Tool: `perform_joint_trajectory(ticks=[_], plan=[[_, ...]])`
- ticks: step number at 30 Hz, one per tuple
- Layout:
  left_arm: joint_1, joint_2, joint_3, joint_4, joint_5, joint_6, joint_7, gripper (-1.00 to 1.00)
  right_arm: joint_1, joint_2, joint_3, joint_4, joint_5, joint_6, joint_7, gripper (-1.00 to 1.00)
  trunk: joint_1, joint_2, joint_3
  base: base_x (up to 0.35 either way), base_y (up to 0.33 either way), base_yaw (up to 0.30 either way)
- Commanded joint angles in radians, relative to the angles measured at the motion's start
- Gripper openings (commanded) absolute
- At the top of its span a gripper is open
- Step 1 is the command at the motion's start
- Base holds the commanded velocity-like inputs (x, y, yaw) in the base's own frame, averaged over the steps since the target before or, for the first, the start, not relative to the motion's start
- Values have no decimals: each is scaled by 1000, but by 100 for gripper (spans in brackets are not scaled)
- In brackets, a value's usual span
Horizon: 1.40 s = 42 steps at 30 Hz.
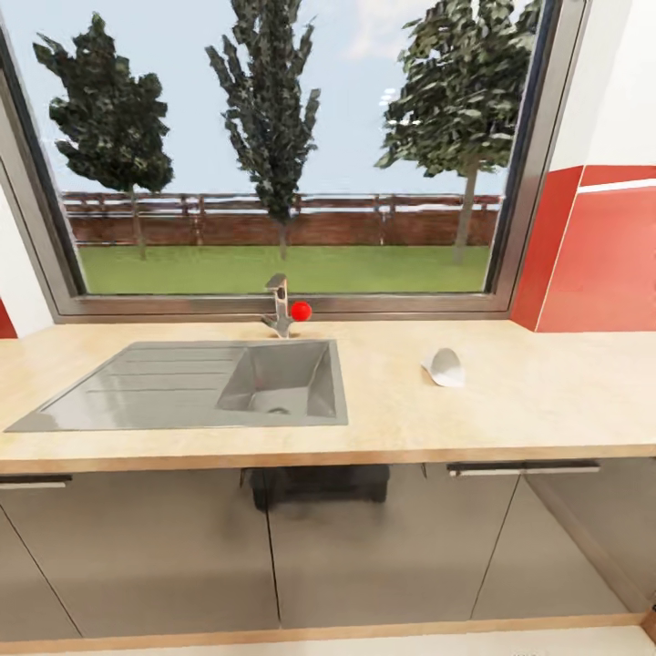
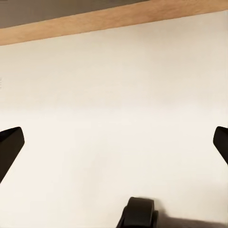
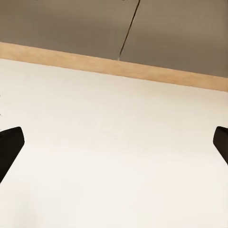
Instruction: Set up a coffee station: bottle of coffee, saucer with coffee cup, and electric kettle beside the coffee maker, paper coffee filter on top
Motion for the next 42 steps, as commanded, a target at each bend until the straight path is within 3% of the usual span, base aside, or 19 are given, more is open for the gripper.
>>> perform_joint_trajectory(ticks=[1, 7, 11, 16, 18, 21, 22, 24, 25, 26, 27, 28, 29, 30, 31, 32, 33, 37, 42], plan=[[-1, -1, -7, 3, 9, -5, -1, 100, -1, 1, -9, -1, 8, -5, 6, 100, 0, -1, -1, 9, 35, -19], [-1, 0, -6, 3, 11, -5, -1, 100, -1, -1, -9, -3, 8, -7, 9, 100, 0, -1, -1, 2, 7, -4], [-1, 2, -6, 2, 12, -5, 1, 100, -1, -4, -10, 3, 5, -85, 21, 100, 0, -1, -1, 0, 0, 0], [-1, 5, -6, 4, 12, -6, 0, 100, 23, -12, -13, 10, 2, -325, 35, 100, 0, -1, -1, 0, 0, 0], [-1, 6, -6, 4, 12, -7, -1, 100, 47, -15, -15, 10, -4, -418, 87, 100, 0, -1, -1, 0, 0, 0], [-1, 6, -6, 3, 12, -7, -1, 100, 59, -19, -25, 0, -43, -473, 219, 100, 0, -1, -1, 0, 0, 0], [-1, 6, -6, 3, 12, -8, -1, 100, 61, -28, -37, -8, -93, -483, 318, 100, 0, -1, -1, 0, 0, 0], [-1, 7, -6, 4, 12, -13, -1, 100, 64, -62, -93, -38, -256, -487, 589, 100, 0, -1, -1, -21, 0, 0], [-1, 6, -6, 4, 12, -15, -1, 100, 65, -77, -142, -60, -335, -483, 727, 100, 0, -1, -1, -118, 0, 0], [-1, 6, -6, 4, 12, -16, -1, 100, 65, -83, -187, -80, -375, -478, 814, 100, 0, -1, -1, -164, 0, 0], [-1, 6, -6, 4, 12, -17, -1, 100, 66, -88, -280, -122, -411, -466, 936, 100, 0, -1, -1, -220, 0, 0], [-1, 6, -6, 4, 12, -17, -1, 100, 66, -89, -340, -152, -424, -457, 1000, 100, 0, -1, -1, -246, 0, 0], [-1, 6, -6, 4, 12, -17, -1, 100, 66, -88, -429, -203, -437, -431, 1085, 100, 0, -1, -1, -275, 0, 0], [-1, 6, -6, 4, 12, -17, -1, 100, 66, -87, -479, -241, -443, -405, 1129, 100, 0, -1, -1, -296, 0, 0], [-1, 7, -6, 4, 12, -17, -1, 100, 66, -86, -541, -316, -450, -327, 1175, 100, 0, -1, -1, -322, 0, 0], [-1, 6, -6, 4, 12, -17, -1, 100, 66, -87, -556, -349, -451, -278, 1187, 100, 0, -1, -1, -328, 0, 0], [-1, 6, -6, 4, 12, -17, -1, 100, 66, -92, -576, -425, -454, -153, 1201, 100, 0, -1, -1, -336, 0, 0], [-1, 7, -6, 4, 12, -17, -1, 100, 64, -100, -578, -571, -468, 39, 1201, 100, 0, -1, -1, -339, 0, 0], [-1, 7, -6, 4, 12, -17, -9, 100, 63, -103, -456, -802, -619, 321, 1201, 100, 0, -1, -1, -318, 0, 0]])
